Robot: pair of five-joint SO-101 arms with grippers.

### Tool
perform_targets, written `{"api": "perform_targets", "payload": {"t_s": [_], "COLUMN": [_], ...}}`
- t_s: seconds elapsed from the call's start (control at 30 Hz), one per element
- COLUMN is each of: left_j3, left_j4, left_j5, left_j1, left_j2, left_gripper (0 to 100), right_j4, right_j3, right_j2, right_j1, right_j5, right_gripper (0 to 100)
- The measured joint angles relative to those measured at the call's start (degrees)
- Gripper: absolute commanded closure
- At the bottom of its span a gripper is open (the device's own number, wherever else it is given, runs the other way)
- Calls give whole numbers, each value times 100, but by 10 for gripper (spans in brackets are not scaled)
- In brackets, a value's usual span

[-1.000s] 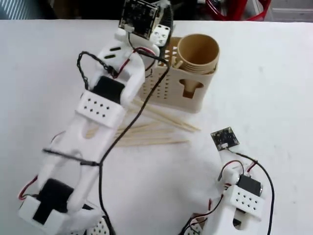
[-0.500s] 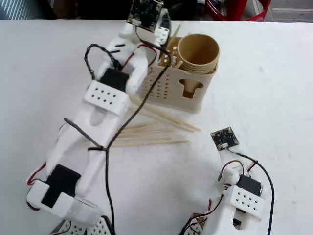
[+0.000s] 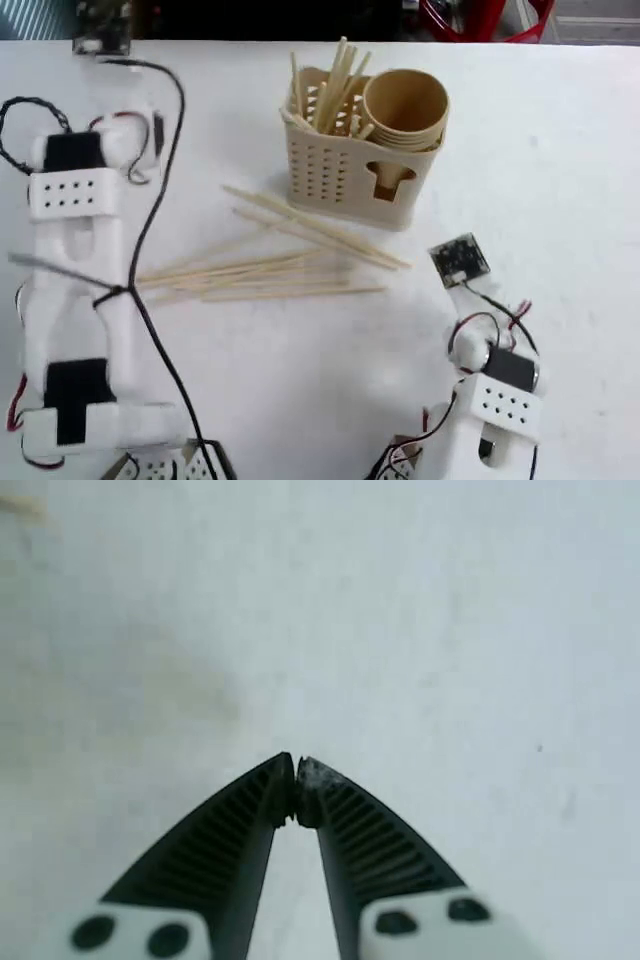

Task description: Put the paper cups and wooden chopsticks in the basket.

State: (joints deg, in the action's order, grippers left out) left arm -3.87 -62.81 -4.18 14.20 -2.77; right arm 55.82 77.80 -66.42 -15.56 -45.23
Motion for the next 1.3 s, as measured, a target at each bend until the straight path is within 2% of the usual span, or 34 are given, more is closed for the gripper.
{"api": "perform_targets", "payload": {"t_s": [0.13,0.27,0.43,0.53,0.6,0.73,0.8,0.87,1.03,1.13,1.3], "left_j3": [-457,-475,-492,-475,-396,79,440,862,1767,2057,2505], "left_j4": [-88,255,1248,1618,1714,1776,1802,1820,1820,1811,1688], "left_j5": [237,791,1380,1442,1257,114,-167,-44,949,1029,1029], "left_j1": [105,607,1705,2013,2066,2207,2400,2567,2734,2752,2752], "left_j2": [659,1125,1635,2004,2330,3130,3534,3912,4712,5029,5275], "left_gripper": [920,920,920,920,920,920,920,920,920,920,920], "right_j4": [1363,2400,2382,2057,1855,1609,1565,1486,844,387,246], "right_j3": [-1354,-2646,-3279,-3587,-3833,-4527,-4879,-5248,-5846,-5978,-6286], "right_j2": [141,756,1899,2716,3297,4475,5029,5521,6673,7253,8088], "right_j1": [949,2365,4255,4993,5204,5398,5495,5600,5829,5873,6040], "right_j5": [290,422,527,738,765,580,369,167,-62,-404,-677], "right_gripper": [880,851,850,850,850,850,850,850,850,850,850]}}
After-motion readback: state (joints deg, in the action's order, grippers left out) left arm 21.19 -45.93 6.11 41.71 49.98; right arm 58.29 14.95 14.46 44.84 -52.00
